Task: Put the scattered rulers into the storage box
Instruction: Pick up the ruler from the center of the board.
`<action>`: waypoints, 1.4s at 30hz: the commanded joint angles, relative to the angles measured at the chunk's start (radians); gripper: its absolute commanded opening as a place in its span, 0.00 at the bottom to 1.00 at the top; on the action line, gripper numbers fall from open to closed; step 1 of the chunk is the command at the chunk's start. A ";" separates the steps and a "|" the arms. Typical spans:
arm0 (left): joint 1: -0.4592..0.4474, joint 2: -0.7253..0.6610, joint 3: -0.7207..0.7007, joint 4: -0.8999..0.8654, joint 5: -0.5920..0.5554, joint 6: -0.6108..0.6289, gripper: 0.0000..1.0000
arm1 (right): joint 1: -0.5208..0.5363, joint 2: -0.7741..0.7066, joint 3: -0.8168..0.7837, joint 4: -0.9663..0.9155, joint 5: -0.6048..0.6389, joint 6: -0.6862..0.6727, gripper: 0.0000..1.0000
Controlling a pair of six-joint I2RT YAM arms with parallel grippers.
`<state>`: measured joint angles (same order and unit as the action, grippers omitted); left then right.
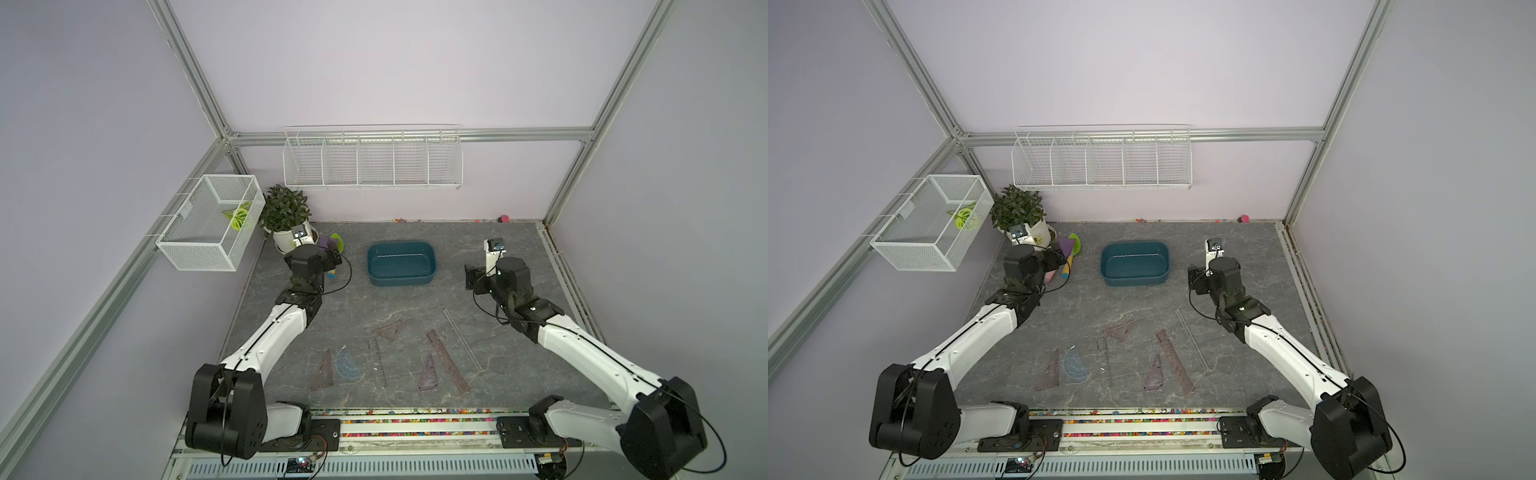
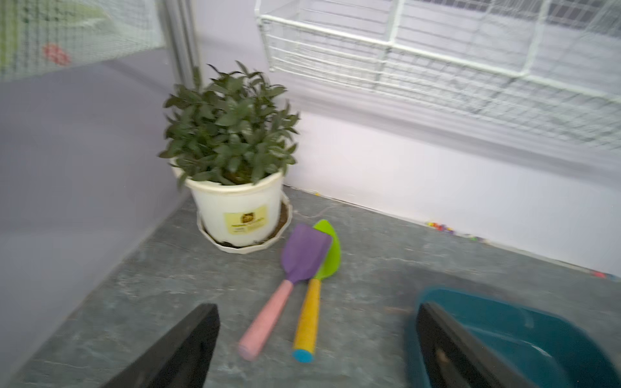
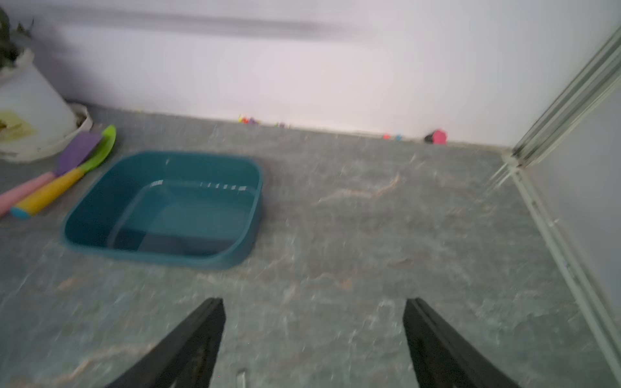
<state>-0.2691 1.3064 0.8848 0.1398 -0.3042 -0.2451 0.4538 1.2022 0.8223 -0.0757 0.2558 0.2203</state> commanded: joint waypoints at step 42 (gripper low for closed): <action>-0.037 0.105 0.118 -0.514 0.494 -0.105 0.84 | 0.082 0.397 0.028 -0.427 -0.345 0.072 0.00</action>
<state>-0.3016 1.4055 0.9718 -0.3553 0.1844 -0.3477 0.5301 1.5730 0.8326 -0.4774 -0.0834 0.3164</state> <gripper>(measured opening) 0.838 0.141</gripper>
